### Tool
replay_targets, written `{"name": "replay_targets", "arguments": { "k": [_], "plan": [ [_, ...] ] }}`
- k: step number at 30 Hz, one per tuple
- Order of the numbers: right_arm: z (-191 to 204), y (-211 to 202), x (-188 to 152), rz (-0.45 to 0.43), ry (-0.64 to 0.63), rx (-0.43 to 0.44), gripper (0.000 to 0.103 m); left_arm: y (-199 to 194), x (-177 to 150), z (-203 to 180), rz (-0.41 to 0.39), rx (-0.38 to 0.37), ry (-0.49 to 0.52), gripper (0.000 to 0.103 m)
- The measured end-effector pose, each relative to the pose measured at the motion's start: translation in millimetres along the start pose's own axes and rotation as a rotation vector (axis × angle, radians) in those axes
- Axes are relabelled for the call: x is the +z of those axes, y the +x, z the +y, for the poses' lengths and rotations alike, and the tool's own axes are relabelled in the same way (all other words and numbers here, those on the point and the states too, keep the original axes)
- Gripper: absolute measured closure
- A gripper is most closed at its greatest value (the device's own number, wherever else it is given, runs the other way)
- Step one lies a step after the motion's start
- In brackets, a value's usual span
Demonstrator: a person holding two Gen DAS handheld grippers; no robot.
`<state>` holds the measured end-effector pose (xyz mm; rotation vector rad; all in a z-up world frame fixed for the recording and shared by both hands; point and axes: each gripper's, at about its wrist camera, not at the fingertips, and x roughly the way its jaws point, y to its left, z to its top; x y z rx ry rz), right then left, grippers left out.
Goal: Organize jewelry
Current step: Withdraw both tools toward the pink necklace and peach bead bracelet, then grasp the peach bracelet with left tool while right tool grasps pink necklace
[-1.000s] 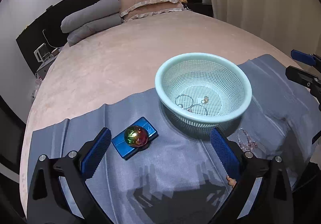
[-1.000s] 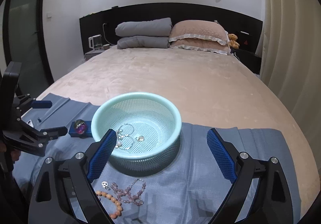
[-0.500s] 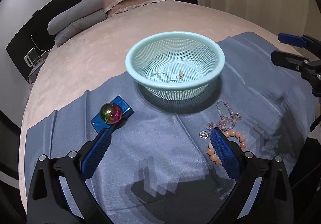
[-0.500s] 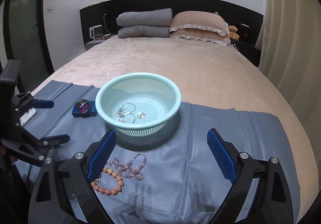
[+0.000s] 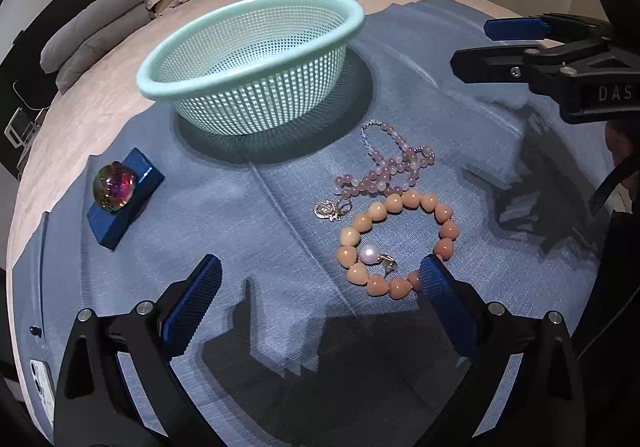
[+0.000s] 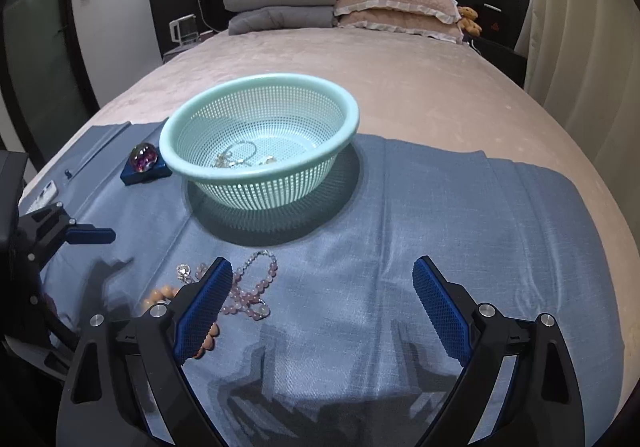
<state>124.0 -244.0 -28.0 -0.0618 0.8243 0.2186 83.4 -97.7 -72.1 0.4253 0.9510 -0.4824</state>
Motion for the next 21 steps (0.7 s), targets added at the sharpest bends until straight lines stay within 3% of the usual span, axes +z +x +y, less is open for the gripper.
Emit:
{"name": "replay_targets", "arguments": {
  "k": [6, 9, 12, 13, 14, 17, 19, 21],
  "plan": [
    [13, 31, -8, 0.075, -0.027, 0.006, 0.016, 14, -4, 4, 0.033, -0.100, -0.029, 0.006],
    [18, 47, -10, 0.105, -0.021, 0.022, 0.016, 18, -7, 6, 0.044, -0.153, -0.043, 0.013],
    [26, 61, -12, 0.131, -0.023, 0.031, 0.017, 14, -9, 3, 0.036, -0.175, -0.014, 0.027],
    [29, 66, -13, 0.145, -0.025, 0.038, 0.023, 13, -9, 3, 0.033, -0.182, -0.016, 0.036],
    [32, 72, -14, 0.162, -0.029, 0.047, 0.040, 12, -9, 4, 0.033, -0.192, -0.021, 0.042],
    [35, 74, -14, 0.152, 0.000, 0.112, 0.062, 12, -7, 6, 0.045, -0.177, -0.029, 0.061],
    [39, 74, -14, 0.160, -0.002, 0.178, 0.090, 13, -8, 8, 0.055, -0.131, -0.032, 0.084],
    [43, 73, -14, 0.165, -0.017, 0.185, 0.094, 12, -8, 16, 0.056, -0.143, -0.063, 0.090]
  ]
}}
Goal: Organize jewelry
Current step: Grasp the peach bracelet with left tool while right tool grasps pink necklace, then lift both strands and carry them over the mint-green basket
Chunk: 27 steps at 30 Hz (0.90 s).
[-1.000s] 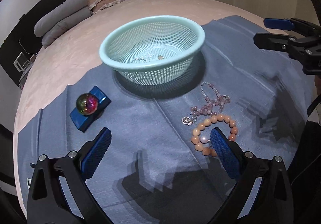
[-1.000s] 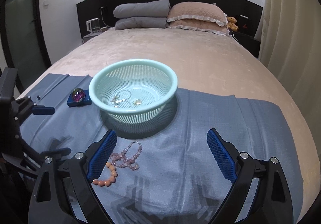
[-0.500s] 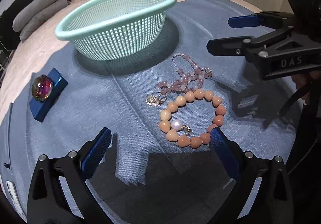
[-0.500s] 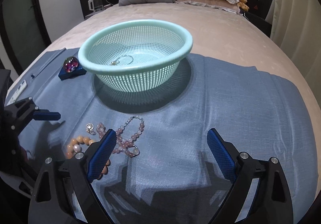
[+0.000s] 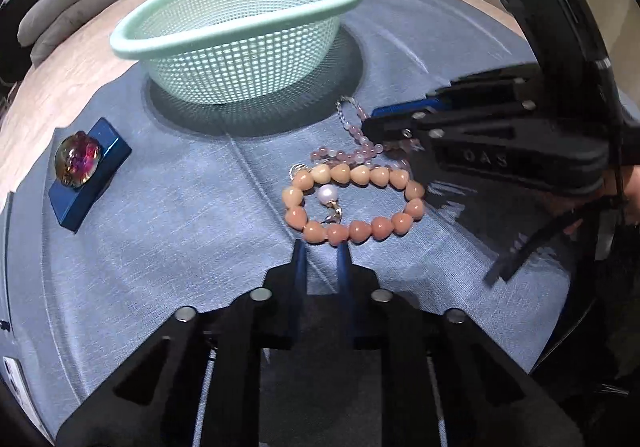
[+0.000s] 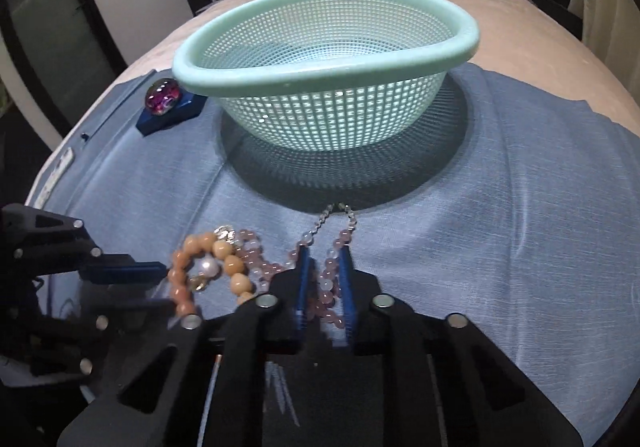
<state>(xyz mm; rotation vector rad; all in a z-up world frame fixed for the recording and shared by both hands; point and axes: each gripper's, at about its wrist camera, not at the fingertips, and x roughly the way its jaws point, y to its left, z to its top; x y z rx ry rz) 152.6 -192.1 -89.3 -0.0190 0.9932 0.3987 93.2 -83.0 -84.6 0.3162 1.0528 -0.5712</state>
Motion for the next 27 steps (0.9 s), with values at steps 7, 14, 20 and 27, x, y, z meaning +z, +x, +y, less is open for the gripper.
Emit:
{"name": "replay_targets", "arguments": {
  "k": [7, 14, 20, 27],
  "plan": [
    [-8, -8, 0, -0.009, 0.025, -0.008, 0.096, -11, -8, 5, -0.019, -0.005, -0.021, 0.090],
    [-19, -12, -1, -0.015, 0.038, -0.022, 0.097, -17, 7, 9, -0.046, -0.017, -0.030, 0.055],
    [-33, -16, -5, -0.014, 0.050, -0.048, 0.097, 1, 27, 8, -0.015, -0.037, -0.042, 0.053],
    [-40, -22, -8, -0.019, 0.057, -0.044, 0.097, 5, 23, 22, 0.001, -0.034, -0.077, 0.091]
  ]
}}
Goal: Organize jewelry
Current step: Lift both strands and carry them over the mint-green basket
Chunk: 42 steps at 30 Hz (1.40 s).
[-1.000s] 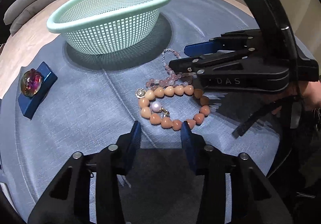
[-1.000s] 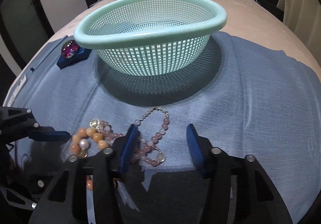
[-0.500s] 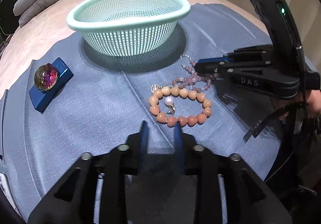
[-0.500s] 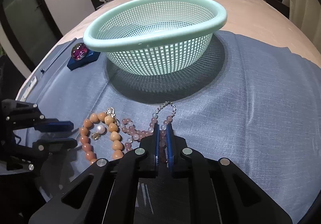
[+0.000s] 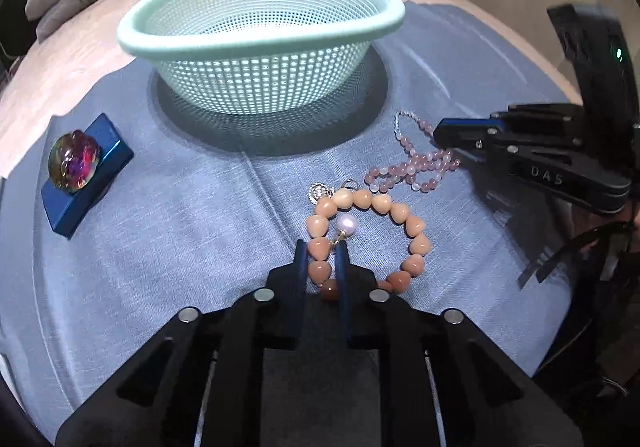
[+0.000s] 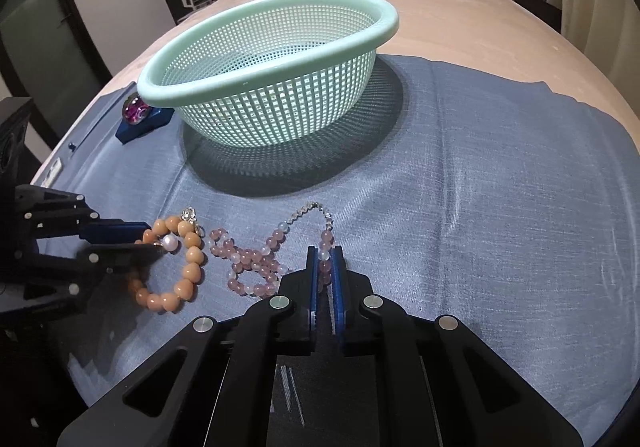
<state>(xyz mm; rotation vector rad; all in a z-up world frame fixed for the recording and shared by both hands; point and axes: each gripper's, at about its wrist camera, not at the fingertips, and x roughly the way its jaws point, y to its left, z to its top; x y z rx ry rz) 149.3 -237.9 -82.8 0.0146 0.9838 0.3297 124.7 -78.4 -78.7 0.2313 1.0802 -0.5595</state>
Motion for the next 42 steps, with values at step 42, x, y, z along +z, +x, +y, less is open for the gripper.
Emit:
{"name": "replay_targets", "arguments": {
  "k": [42],
  "plan": [
    [48, -194, 98, -0.379, -0.236, -0.020, 0.097, -157, 62, -5, -0.289, 0.094, 0.123, 0.091]
  ]
}}
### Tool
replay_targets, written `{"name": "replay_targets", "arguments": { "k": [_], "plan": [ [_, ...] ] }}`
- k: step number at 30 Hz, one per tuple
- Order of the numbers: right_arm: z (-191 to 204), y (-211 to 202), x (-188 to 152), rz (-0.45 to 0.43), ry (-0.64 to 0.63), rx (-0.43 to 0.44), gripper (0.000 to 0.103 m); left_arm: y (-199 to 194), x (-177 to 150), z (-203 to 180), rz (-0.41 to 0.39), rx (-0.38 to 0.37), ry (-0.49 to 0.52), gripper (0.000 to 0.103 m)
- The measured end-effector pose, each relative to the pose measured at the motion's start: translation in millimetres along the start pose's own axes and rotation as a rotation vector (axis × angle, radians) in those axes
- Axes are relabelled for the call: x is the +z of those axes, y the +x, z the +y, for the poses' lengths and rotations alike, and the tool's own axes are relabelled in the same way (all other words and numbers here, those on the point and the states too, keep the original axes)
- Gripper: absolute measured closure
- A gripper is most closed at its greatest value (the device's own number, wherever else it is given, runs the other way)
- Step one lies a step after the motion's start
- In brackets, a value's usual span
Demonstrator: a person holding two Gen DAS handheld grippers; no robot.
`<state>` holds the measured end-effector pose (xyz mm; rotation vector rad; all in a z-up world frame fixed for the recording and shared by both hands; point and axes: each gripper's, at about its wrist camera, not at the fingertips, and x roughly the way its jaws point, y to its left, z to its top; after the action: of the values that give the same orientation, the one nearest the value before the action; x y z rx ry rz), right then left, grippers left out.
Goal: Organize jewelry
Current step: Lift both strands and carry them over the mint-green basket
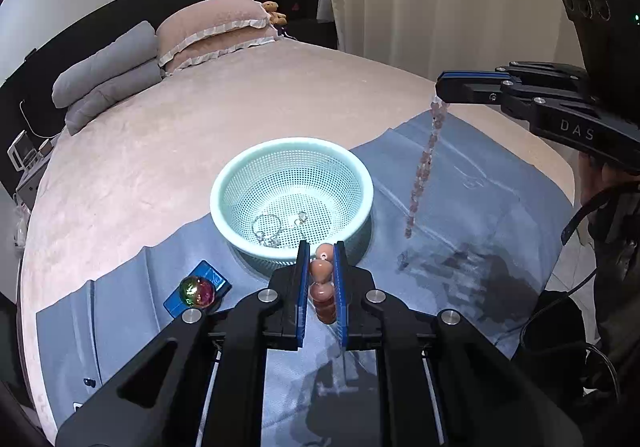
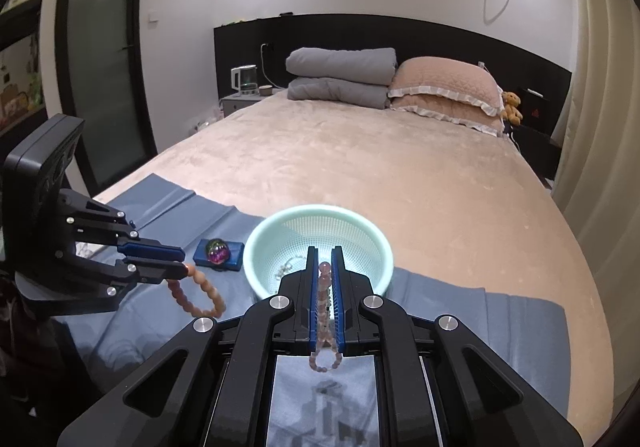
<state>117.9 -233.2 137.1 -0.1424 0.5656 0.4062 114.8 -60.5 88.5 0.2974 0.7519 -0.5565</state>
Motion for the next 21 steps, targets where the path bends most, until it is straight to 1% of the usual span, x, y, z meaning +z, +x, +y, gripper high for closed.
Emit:
{"name": "replay_targets", "arguments": {
  "k": [6, 11, 16, 18, 19, 21],
  "plan": [
    [-9, 17, 26, -0.022, -0.009, -0.008, 0.097, 15, 18, 13, -0.006, 0.006, 0.010, 0.091],
    [-16, 46, 33, 0.004, -0.021, -0.011, 0.097, 32, 36, 29, -0.011, 0.002, 0.000, 0.091],
    [-25, 74, 15, 0.048, 0.001, -0.001, 0.097, 48, 45, 33, -0.003, 0.003, 0.024, 0.091],
    [-30, 82, 3, 0.068, 0.017, -0.003, 0.095, 54, 44, 33, 0.005, 0.011, 0.030, 0.091],
    [-31, 84, -3, 0.069, 0.019, 0.004, 0.093, 56, 43, 34, 0.008, 0.008, 0.027, 0.091],
    [-33, 88, -20, 0.087, 0.040, 0.020, 0.093, 57, 39, 35, 0.014, 0.006, 0.022, 0.091]
  ]
}}
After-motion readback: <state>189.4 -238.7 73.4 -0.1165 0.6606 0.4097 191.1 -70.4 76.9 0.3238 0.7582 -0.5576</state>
